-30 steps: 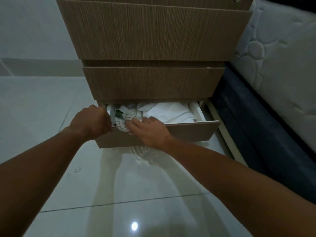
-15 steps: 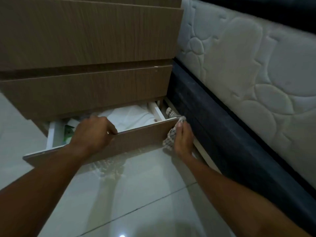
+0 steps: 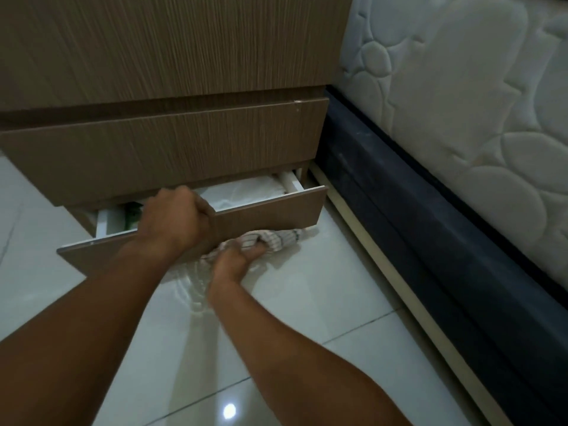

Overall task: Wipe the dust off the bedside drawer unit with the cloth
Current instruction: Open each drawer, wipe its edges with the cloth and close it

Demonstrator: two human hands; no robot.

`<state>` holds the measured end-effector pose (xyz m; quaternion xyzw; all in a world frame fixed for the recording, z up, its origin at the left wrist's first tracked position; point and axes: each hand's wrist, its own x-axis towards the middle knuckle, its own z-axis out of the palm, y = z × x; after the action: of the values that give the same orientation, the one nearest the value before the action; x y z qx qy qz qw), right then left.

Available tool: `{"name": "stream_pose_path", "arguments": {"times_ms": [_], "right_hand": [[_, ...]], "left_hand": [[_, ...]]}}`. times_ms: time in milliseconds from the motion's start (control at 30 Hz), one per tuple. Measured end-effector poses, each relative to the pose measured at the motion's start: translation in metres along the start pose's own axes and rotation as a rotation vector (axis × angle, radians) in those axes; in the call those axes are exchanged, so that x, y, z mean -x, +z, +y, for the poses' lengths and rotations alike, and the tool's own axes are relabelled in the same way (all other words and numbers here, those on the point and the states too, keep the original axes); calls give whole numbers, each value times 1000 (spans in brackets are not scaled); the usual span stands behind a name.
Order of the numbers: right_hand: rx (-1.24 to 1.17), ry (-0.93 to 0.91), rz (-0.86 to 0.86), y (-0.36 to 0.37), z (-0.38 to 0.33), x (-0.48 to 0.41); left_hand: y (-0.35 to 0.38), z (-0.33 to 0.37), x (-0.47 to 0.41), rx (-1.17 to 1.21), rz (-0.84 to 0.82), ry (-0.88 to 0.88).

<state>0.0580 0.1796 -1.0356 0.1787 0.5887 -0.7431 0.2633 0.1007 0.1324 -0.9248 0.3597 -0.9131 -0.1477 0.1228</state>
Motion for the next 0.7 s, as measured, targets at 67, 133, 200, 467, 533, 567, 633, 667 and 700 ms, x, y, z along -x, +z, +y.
{"name": "stream_pose_path", "arguments": {"times_ms": [67,133,200,467,533,567,633,667,700], "right_hand": [[-40,98,-167,10,17,27],[-36,95,-243,13,25,37],[6,-65,-123,10,18,28],[-86,-577,323,-24,-91,-66],[-103,-616,330,-24,-99,-71],[-113,-614,315,-24,-99,-71],[-158,-568,288,-24,-95,-74],[-187,-521,288,-24,-91,-77],[-201,-463,295,-24,-86,-78]], "left_hand": [[-4,-5,-2,42,-40,-20],[-8,-8,-2,75,-84,-24],[-11,-10,1,114,-105,-38],[-25,-42,15,66,-82,-147],[-27,-50,18,-38,-93,-146],[-28,-54,20,-118,-91,-143],[-30,-63,25,-250,-85,-158],[-31,-69,28,-276,-82,-178],[-34,-75,32,-287,-88,-203]]}}
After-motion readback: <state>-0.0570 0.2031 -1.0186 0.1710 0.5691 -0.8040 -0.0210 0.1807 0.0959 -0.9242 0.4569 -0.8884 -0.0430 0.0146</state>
